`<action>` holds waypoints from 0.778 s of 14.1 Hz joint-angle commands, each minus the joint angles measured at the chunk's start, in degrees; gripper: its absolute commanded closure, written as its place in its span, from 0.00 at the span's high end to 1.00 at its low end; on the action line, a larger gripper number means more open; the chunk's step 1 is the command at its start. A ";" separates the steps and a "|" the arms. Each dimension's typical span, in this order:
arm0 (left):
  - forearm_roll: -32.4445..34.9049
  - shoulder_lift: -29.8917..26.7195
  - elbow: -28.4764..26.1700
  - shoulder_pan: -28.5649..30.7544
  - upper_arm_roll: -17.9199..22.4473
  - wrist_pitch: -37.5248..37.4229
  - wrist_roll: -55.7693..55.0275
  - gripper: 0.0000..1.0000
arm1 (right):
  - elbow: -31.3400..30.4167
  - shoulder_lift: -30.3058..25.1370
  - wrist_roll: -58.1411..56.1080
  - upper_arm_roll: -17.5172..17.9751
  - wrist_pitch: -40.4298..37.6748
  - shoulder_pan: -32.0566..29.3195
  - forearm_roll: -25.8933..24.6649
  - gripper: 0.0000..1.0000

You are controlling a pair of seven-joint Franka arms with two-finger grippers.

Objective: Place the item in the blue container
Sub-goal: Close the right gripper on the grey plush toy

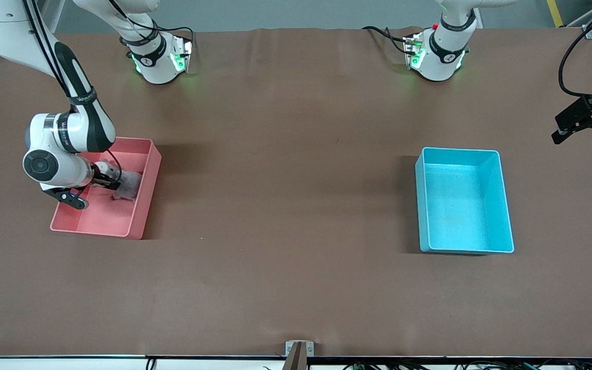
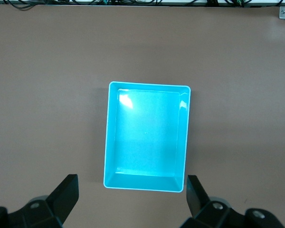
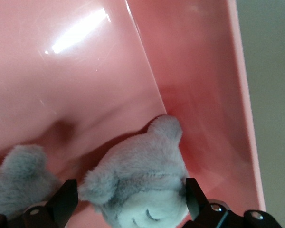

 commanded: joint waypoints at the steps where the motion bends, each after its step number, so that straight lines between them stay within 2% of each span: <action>1: 0.30 -0.51 0.19 -0.40 0.17 -0.40 0.19 1.00 | -0.38 0.43 1.60 0.64 0.51 -0.88 -1.64 1.00; 8: 0.21 -0.51 0.19 -0.40 0.17 -0.40 0.19 1.00 | -0.38 1.13 1.69 0.64 0.07 -0.88 -1.64 1.00; 11: 0.21 -0.51 0.19 -0.40 0.17 -0.40 0.19 1.00 | -0.11 1.22 2.30 0.64 -0.72 -0.44 -1.64 0.93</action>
